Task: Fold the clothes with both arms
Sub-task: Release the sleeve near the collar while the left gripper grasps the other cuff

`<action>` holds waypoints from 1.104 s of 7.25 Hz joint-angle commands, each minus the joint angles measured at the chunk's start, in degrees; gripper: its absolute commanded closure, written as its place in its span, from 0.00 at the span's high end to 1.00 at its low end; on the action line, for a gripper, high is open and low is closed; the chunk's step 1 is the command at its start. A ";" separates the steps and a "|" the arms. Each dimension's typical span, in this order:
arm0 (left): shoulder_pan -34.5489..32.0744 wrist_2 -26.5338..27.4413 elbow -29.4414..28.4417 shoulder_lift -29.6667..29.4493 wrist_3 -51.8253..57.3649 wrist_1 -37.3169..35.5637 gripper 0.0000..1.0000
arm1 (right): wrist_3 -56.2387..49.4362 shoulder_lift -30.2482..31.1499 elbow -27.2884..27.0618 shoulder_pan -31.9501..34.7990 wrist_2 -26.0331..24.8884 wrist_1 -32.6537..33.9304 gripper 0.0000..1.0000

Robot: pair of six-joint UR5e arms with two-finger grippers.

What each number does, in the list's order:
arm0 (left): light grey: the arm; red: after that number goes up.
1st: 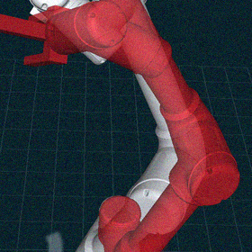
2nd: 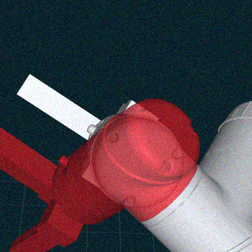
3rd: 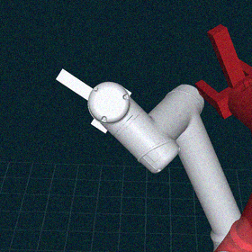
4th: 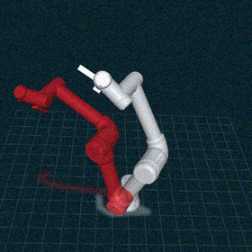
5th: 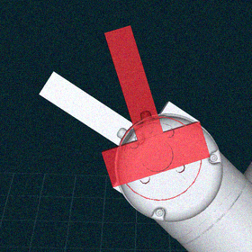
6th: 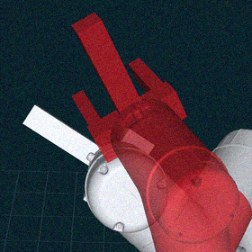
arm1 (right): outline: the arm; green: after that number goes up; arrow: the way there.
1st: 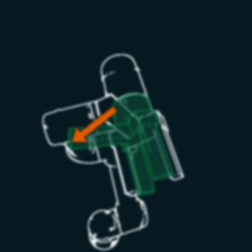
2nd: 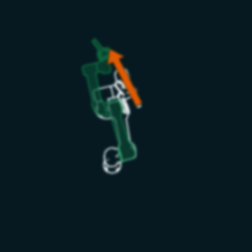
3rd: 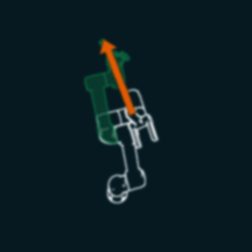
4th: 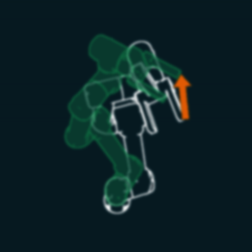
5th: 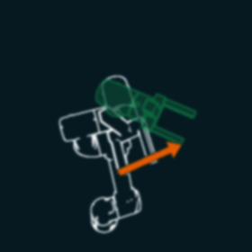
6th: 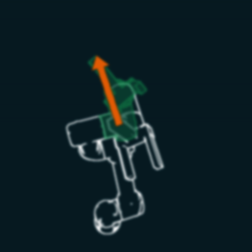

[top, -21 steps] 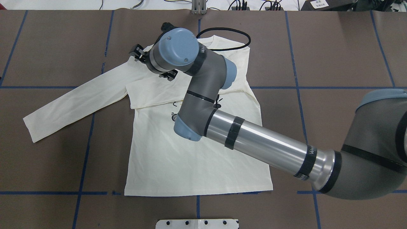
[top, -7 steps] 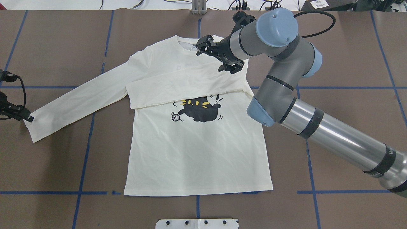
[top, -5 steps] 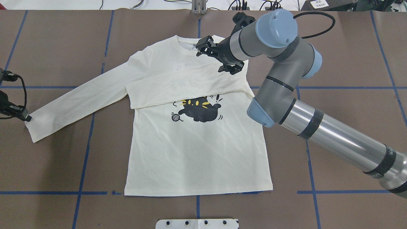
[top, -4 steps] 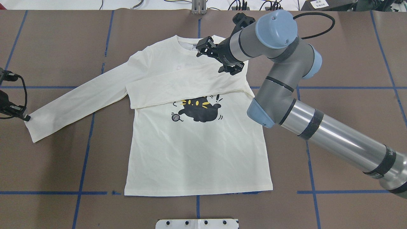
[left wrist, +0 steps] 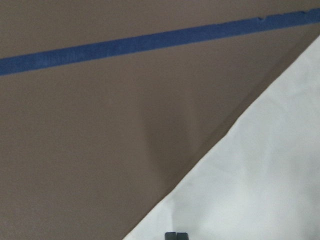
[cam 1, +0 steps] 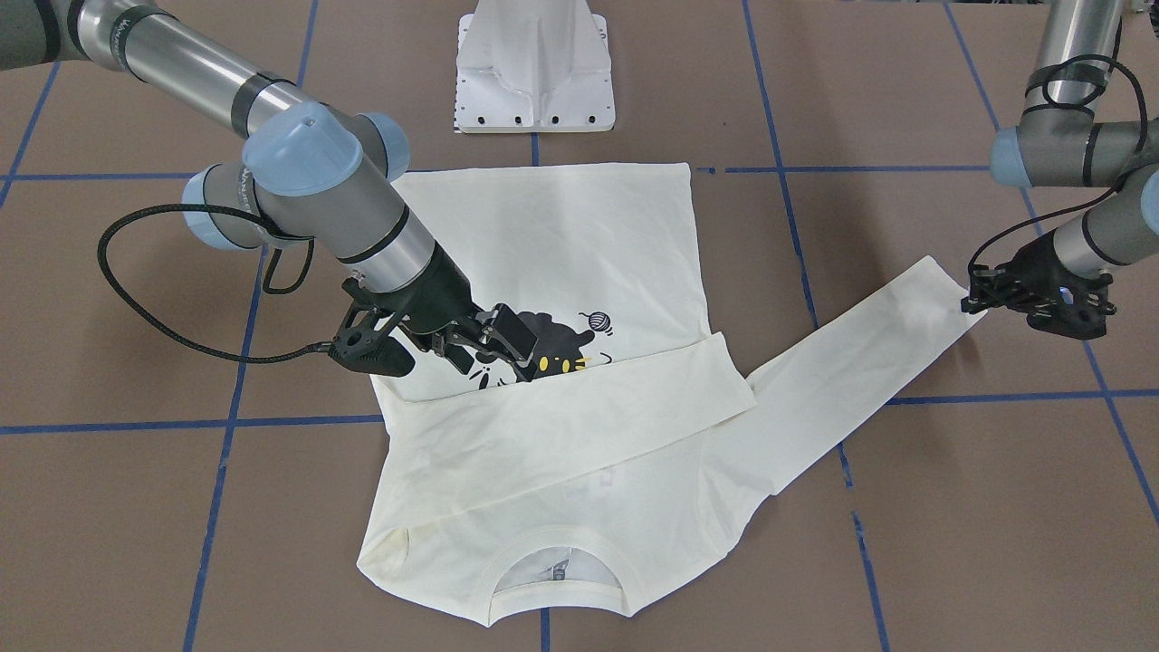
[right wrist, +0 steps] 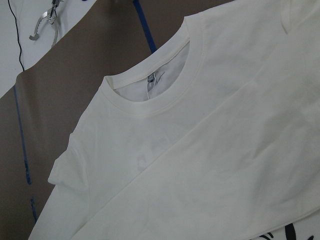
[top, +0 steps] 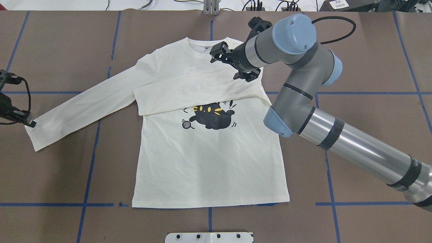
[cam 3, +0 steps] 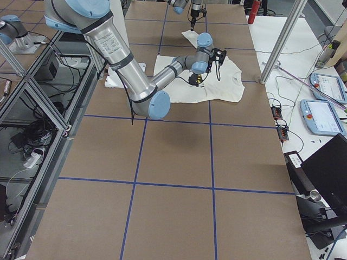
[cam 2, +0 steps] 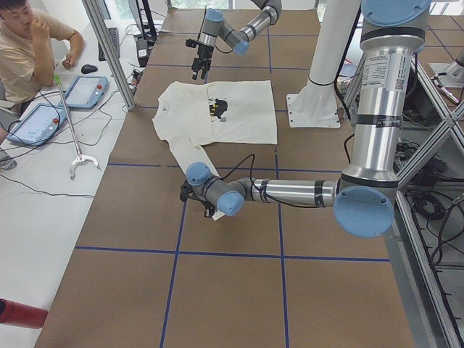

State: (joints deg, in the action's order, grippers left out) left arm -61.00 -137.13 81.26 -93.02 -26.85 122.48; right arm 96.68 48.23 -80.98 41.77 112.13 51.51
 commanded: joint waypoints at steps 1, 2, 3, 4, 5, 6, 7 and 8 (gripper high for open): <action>0.00 0.11 -0.23 0.12 0.31 0.04 0.59 | 0.00 0.02 0.03 -0.11 -0.15 -0.01 0.99; 0.00 0.19 -0.40 0.38 0.39 0.04 0.59 | 0.09 0.02 0.03 -0.19 -0.24 -0.01 0.99; 0.00 0.20 -0.31 0.65 0.31 0.04 0.59 | 0.09 -0.07 -0.06 -0.37 -0.24 -0.01 0.99; -0.08 1.07 -0.40 0.74 0.31 0.04 0.59 | 0.17 -0.07 0.03 -0.54 -0.42 -0.01 0.99; -0.09 3.16 -0.40 0.74 0.31 0.04 0.59 | 0.18 -0.07 0.03 -0.81 -1.03 -0.01 0.99; -0.09 3.27 -0.49 0.74 0.31 0.13 0.59 | 0.18 -0.07 0.03 -0.98 -1.21 -0.01 0.99; -0.09 3.18 -0.66 0.65 0.31 0.13 0.57 | 0.18 -0.07 -0.06 -0.99 -1.21 -0.01 0.99; -0.09 3.27 -0.75 0.56 0.31 0.13 0.55 | 0.18 -0.16 -0.06 -0.99 -1.21 -0.01 0.99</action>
State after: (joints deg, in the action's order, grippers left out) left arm -61.08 -134.00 80.64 -92.37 -26.54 122.60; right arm 96.85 48.14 -80.99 40.83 110.97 51.51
